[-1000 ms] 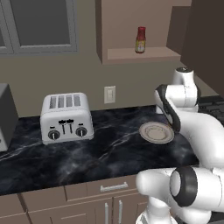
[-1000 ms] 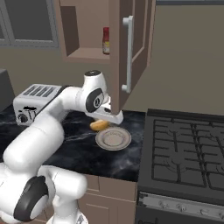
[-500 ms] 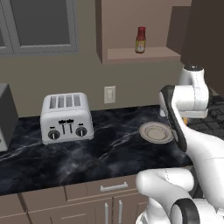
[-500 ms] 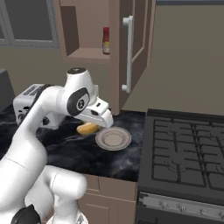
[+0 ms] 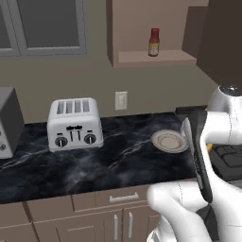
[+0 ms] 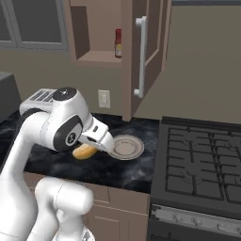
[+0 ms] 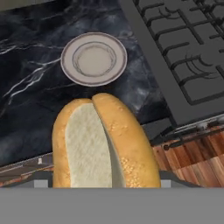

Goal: Move the hot dog bun to the plate on the dining table and place the condiment next to that plate. Then navigate to the fridge and take the sausage and place it on the plate as well.

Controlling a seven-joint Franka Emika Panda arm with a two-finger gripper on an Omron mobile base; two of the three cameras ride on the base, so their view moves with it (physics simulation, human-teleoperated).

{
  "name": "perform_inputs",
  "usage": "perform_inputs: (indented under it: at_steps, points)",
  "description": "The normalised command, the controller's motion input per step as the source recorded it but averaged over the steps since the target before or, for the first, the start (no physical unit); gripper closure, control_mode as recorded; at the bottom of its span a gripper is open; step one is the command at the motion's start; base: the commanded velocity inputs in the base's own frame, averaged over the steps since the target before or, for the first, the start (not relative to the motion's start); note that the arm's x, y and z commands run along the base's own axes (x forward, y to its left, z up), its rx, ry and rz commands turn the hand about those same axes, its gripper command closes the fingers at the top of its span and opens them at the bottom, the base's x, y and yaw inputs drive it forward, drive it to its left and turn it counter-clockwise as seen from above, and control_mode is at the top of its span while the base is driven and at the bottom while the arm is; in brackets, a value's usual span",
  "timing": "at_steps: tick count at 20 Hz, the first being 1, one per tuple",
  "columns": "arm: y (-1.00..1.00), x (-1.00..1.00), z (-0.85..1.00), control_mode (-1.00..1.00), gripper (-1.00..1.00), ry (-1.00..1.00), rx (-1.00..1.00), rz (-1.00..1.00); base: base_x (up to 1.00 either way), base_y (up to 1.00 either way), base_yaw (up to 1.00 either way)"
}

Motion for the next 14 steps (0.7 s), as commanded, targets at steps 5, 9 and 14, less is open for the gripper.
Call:
perform_inputs:
  at_steps: [5,9,14]
  points:
    - [0.00,0.00,0.00,1.00,1.00,0.00,0.00,0.00,-0.66,0.40,0.37]
    - [0.00,0.00,0.00,1.00,1.00,0.00,0.00,0.00,-0.57,0.54,0.21]
    - [0.00,0.00,0.00,1.00,1.00,0.00,0.00,0.00,-0.38,0.71,0.46]
